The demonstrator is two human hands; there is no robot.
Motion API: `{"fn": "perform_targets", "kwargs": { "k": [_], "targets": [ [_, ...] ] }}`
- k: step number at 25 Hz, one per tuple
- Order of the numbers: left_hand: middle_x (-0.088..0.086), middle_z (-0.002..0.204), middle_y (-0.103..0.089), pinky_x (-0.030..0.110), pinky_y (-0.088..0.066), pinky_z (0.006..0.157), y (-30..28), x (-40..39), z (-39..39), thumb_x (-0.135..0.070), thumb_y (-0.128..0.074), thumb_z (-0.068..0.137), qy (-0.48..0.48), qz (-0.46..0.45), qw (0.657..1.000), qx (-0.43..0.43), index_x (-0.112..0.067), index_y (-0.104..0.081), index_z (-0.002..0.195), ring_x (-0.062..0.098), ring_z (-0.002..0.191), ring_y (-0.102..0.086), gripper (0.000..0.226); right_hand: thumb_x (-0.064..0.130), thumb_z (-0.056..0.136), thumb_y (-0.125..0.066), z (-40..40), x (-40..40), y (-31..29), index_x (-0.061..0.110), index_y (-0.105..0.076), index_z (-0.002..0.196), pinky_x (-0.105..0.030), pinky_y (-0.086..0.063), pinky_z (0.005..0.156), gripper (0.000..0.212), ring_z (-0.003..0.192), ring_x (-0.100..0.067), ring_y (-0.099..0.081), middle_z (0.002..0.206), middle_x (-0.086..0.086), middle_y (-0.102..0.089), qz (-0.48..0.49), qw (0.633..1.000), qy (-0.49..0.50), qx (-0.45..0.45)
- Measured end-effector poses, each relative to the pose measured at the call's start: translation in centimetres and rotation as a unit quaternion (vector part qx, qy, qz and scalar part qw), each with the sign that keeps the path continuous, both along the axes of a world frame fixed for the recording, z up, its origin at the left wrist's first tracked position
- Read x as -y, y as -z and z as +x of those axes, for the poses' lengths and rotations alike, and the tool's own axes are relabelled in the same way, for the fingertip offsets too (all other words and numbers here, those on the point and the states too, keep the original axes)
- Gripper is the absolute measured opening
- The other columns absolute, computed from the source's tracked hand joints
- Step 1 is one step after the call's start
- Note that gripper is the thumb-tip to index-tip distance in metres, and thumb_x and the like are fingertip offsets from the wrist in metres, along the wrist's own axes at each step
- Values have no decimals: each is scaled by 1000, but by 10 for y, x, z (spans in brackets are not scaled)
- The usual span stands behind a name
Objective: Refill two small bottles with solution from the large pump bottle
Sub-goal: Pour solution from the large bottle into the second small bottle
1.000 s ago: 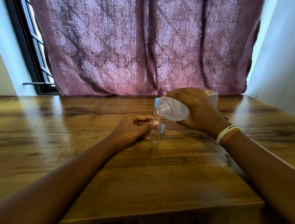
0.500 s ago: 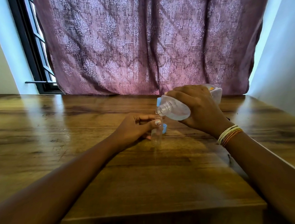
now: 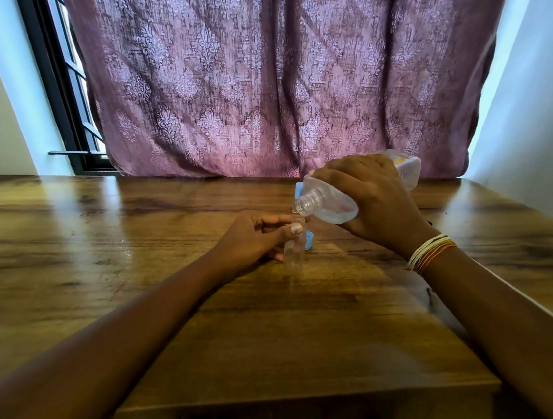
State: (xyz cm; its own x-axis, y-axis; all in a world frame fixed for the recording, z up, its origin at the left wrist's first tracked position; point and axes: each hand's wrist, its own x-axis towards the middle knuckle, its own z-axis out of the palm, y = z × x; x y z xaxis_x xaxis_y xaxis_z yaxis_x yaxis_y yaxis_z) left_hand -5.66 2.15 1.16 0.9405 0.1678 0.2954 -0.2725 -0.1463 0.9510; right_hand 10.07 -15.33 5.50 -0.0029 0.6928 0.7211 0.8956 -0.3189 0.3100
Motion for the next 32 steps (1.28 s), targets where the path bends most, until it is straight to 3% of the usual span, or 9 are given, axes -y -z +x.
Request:
{"fn": "perform_targets", "kwargs": {
  "k": [8, 15, 20, 27, 32],
  "targets": [
    [2, 90, -75, 18, -55, 59, -3, 3, -4, -9, -59, 89, 4, -2, 1000, -1, -9, -68, 105, 9, 76, -72, 19, 47, 86, -63, -3, 1, -1, 29, -58, 129, -49, -39, 96, 47, 118, -20, -57, 126, 7, -62, 2, 1000, 4, 5],
    [5, 92, -75, 19, -54, 59, -1, 1, -1, -11, -61, 87, 3, -5, 1000, 4, -8, -69, 105, 12, 78, -72, 19, 45, 85, -66, -4, 1, -2, 28, -58, 128, -49, -39, 96, 47, 117, -21, -58, 126, 6, -62, 4, 1000, 0, 6],
    [9, 97, -75, 23, -56, 63, 1, -1, 0, -23, -65, 80, 3, 2, 1000, 7, -6, -68, 108, 15, 81, -72, 33, 49, 88, -61, -4, 2, -2, 28, -59, 128, -51, -40, 95, 46, 117, -20, -58, 126, 6, -62, 5, 1000, 0, 5],
    [2, 90, -77, 21, -57, 61, 1, 0, -1, -15, -63, 85, 4, -8, 1000, 9, -16, -71, 101, 12, 78, -72, 18, 47, 87, -62, -3, 2, -3, 28, -58, 129, -52, -40, 94, 47, 117, -21, -57, 126, 6, -62, 6, 1000, 2, 4],
    [8, 98, -76, 26, -59, 66, 1, -1, 0, -24, -67, 77, 11, -21, 1000, 7, -15, -71, 104, 23, 89, -71, 29, 46, 86, -64, -3, 1, -3, 29, -58, 129, -53, -40, 95, 47, 117, -21, -57, 125, 7, -62, 7, 1000, 0, 4]
  ]
}}
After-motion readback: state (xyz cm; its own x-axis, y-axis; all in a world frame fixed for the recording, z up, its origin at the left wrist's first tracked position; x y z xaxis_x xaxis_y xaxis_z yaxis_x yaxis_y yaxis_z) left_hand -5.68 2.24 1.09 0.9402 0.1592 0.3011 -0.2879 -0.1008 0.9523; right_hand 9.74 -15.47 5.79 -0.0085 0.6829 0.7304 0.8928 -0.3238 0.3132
